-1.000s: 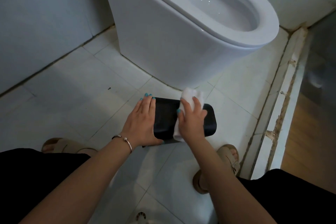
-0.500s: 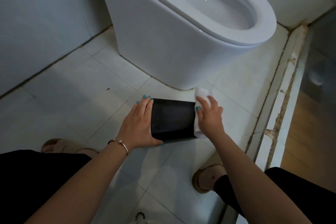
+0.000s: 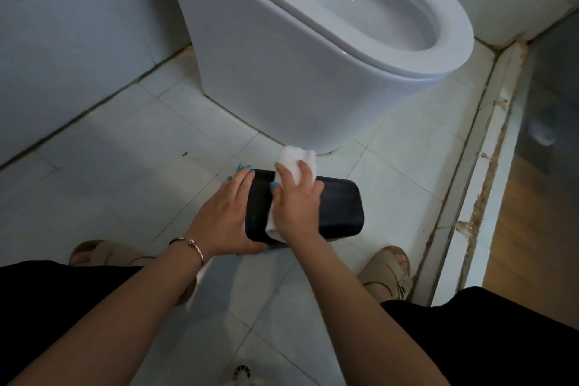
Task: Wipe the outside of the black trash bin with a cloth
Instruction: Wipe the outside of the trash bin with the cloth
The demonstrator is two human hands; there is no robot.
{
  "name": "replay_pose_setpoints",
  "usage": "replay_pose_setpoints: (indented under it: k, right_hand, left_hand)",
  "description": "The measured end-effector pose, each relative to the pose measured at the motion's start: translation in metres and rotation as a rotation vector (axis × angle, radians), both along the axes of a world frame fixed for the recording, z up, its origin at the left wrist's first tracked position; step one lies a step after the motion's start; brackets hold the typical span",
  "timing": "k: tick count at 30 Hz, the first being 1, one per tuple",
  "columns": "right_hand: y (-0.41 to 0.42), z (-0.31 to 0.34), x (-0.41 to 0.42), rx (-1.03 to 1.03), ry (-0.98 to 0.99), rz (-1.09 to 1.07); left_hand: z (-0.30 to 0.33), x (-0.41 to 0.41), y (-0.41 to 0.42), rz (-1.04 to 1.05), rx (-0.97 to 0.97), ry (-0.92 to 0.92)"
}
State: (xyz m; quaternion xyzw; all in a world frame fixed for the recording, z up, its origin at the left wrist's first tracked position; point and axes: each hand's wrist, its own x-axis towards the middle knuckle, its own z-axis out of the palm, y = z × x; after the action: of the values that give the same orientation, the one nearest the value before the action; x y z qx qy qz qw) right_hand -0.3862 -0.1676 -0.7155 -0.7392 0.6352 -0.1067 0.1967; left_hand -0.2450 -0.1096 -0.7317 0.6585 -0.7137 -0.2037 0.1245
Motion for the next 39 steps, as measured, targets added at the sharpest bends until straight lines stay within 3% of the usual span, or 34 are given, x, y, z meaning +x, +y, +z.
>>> replay_pose_setpoints:
  k: [12, 17, 27, 35, 39]
  right_hand:
    - [-0.004, 0.004, 0.051, -0.019, 0.048, -0.239]
    - [-0.007, -0.001, 0.048, -0.069, 0.138, -0.176]
    - [-0.029, -0.006, -0.015, -0.086, 0.091, -0.018]
    - [-0.002, -0.013, -0.046, -0.117, 0.092, -0.13]
    - [0.029, -0.013, -0.021, -0.126, -0.038, 0.064]
  left_hand:
    - [-0.004, 0.01, -0.006, -0.012, -0.014, 0.056]
    - [-0.007, 0.011, -0.007, -0.014, -0.007, 0.051]
    - [-0.003, 0.007, -0.001, -0.017, -0.056, -0.005]
    - [-0.003, 0.002, 0.007, -0.019, -0.045, 0.016]
    - [-0.002, 0.0, 0.008, 0.002, -0.042, 0.007]
